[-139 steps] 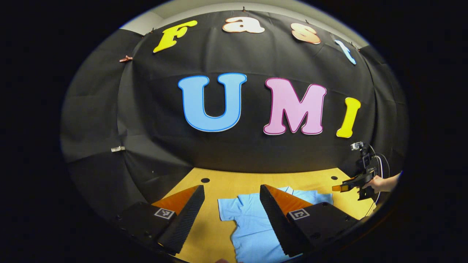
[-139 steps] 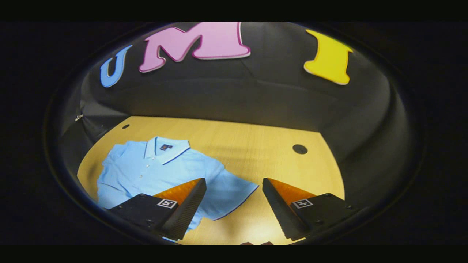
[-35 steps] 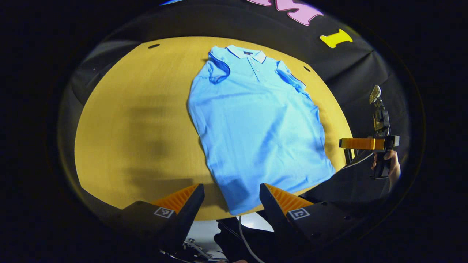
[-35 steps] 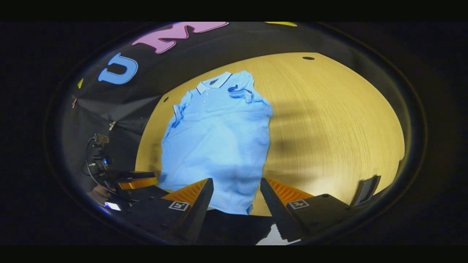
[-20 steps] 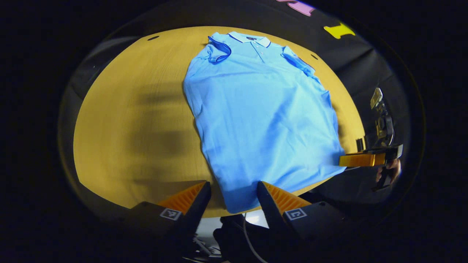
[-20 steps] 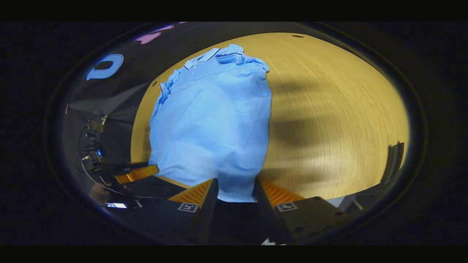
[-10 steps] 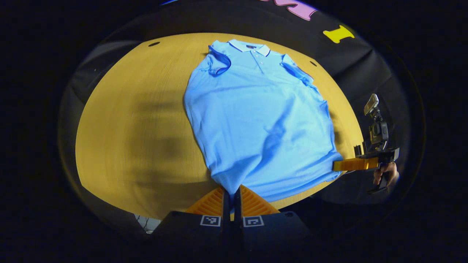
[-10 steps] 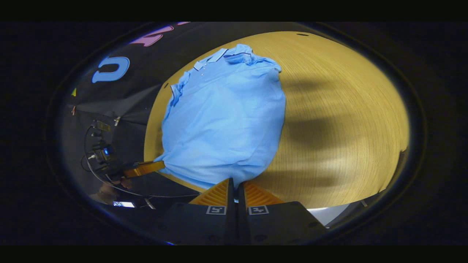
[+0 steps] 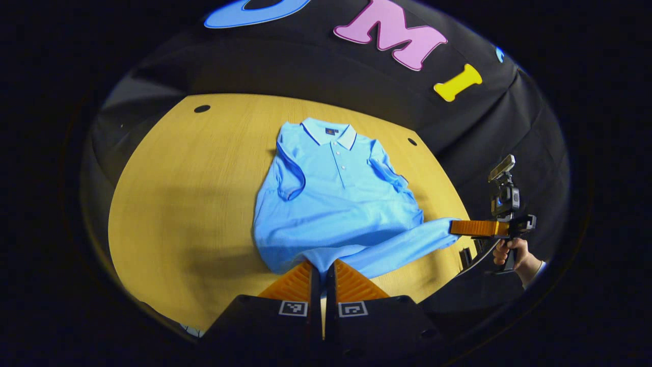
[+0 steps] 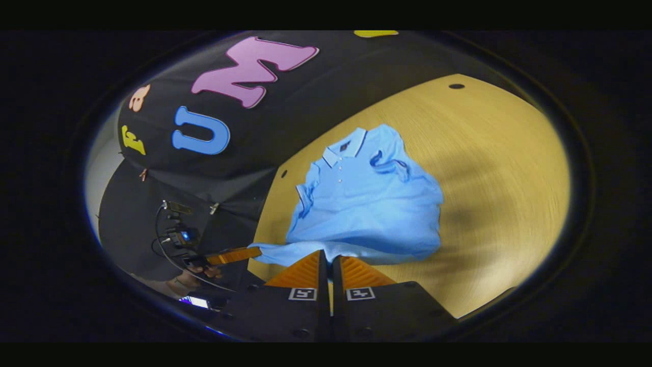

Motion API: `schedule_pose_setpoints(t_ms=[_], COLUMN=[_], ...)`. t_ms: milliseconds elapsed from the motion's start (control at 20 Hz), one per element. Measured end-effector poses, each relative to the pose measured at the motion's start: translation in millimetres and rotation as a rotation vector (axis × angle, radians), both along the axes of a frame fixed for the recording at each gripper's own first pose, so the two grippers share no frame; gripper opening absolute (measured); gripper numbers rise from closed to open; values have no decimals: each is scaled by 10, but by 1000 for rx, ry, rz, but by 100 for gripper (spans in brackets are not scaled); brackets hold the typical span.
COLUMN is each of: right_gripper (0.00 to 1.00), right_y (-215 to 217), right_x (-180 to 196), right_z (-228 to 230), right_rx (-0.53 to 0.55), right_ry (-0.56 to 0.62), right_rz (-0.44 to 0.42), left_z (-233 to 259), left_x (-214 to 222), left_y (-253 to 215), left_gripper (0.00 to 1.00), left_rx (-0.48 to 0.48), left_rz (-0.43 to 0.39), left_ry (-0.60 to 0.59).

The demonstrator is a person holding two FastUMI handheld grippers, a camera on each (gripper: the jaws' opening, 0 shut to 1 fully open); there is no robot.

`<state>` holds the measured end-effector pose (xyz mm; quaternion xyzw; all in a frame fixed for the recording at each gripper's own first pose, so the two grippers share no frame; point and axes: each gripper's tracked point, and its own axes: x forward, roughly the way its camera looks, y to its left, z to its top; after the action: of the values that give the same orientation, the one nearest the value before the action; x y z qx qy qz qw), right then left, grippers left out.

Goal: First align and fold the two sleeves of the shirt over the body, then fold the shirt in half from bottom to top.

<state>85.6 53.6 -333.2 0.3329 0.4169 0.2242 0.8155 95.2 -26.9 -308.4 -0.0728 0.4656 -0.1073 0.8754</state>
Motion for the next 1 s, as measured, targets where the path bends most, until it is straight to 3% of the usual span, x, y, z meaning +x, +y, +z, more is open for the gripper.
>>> schedule_pose_setpoints(t_ms=[50, 100, 150, 300, 350, 400, 500, 700, 850, 900, 950, 1000], right_gripper=[6, 14, 6, 10, 6, 12, 6, 7, 7, 14, 14, 4], right_y=[-35, -50, -68, -88, -107, -131, -115, -124, -129, -153, -160, -157], right_x=[213, 448, 685, 1443, 1685, 1930, 2409, 3133, 3371, 3410, 3424, 3432], right_z=[120, 237, 330, 501, 489, 474, 441, -98, -665, -798, -915, -1058], right_rx=[-13, -23, -37, -74, -99, -125, -157, -276, -369, -389, -403, -399], right_ry=[-40, -79, -115, -196, -214, -234, -264, -245, -182, -166, -140, -106], right_rz=[-1, 0, -2, -15, -20, -22, -30, -22, -4, -6, -9, -5], left_z=[92, 191, 290, 546, 586, 598, 535, -1, -510, -670, -804, -898], left_x=[190, 395, 609, 1347, 1601, 1849, 2324, 3013, 3196, 3241, 3290, 3309], left_y=[6, 6, -10, 7, 26, 35, 78, 190, 301, 318, 337, 370], left_gripper=[7, 8, 8, 7, 7, 7, 8, 7, 9, 9, 10, 18], left_rx=[0, -8, -20, -35, -33, -32, -18, 17, 68, 81, 98, 120], left_rz=[-2, 3, 10, 40, 51, 64, 99, 226, 267, 275, 279, 280], left_ry=[-25, -56, -82, -162, -179, -190, -202, -120, -28, -5, 8, 18])
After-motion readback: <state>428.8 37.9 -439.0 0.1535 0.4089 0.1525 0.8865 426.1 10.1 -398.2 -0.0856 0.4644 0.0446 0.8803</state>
